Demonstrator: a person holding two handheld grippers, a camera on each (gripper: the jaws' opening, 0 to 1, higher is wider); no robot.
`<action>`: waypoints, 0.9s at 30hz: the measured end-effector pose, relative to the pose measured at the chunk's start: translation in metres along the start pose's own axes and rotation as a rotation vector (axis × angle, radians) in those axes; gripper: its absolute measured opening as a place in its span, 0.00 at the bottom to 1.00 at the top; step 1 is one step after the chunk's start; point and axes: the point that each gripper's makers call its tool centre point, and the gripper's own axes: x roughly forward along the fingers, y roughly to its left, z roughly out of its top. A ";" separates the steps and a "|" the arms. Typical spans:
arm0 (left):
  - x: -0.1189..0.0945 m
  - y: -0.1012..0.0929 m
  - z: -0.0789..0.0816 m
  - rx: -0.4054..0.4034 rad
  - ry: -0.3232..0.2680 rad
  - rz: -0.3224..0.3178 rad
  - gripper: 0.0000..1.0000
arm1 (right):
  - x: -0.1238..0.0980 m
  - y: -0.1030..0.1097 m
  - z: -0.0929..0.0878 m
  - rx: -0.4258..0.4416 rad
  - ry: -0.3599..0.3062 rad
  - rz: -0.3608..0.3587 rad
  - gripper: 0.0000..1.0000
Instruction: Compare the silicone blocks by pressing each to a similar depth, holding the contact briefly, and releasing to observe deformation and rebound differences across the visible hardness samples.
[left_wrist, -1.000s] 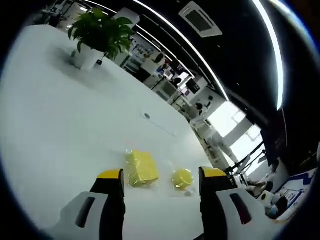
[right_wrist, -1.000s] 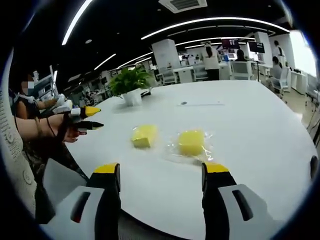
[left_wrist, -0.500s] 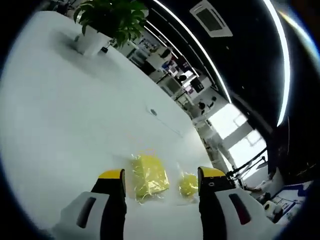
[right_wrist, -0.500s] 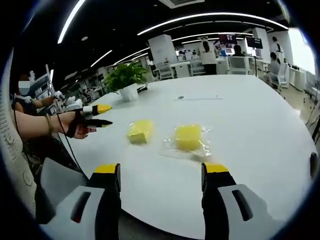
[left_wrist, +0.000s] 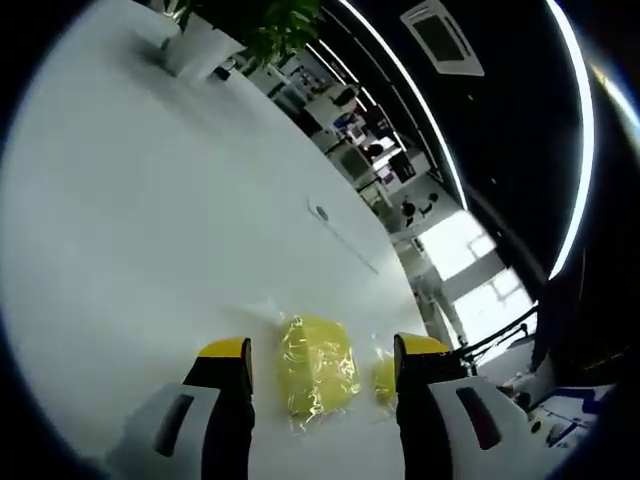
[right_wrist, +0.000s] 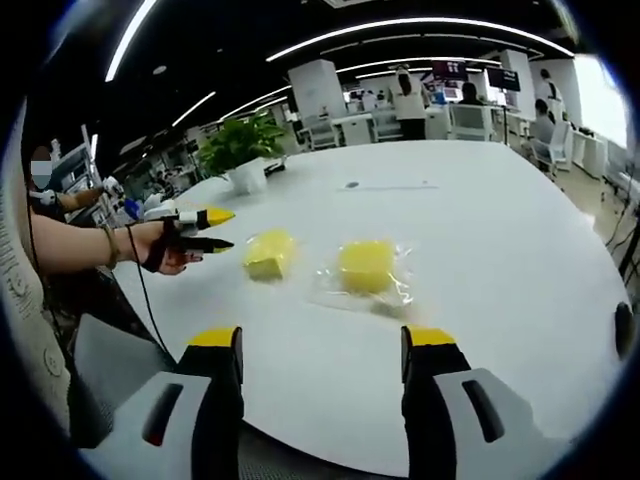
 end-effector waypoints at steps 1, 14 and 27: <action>0.002 0.002 0.000 -0.008 0.002 0.000 0.56 | 0.000 0.000 0.000 0.001 0.002 -0.001 0.60; 0.031 0.014 0.003 -0.118 -0.028 -0.015 0.52 | 0.003 -0.006 -0.006 0.014 0.037 -0.019 0.60; 0.048 0.025 0.003 -0.313 -0.095 -0.024 0.28 | 0.008 -0.007 -0.011 0.034 0.056 -0.012 0.60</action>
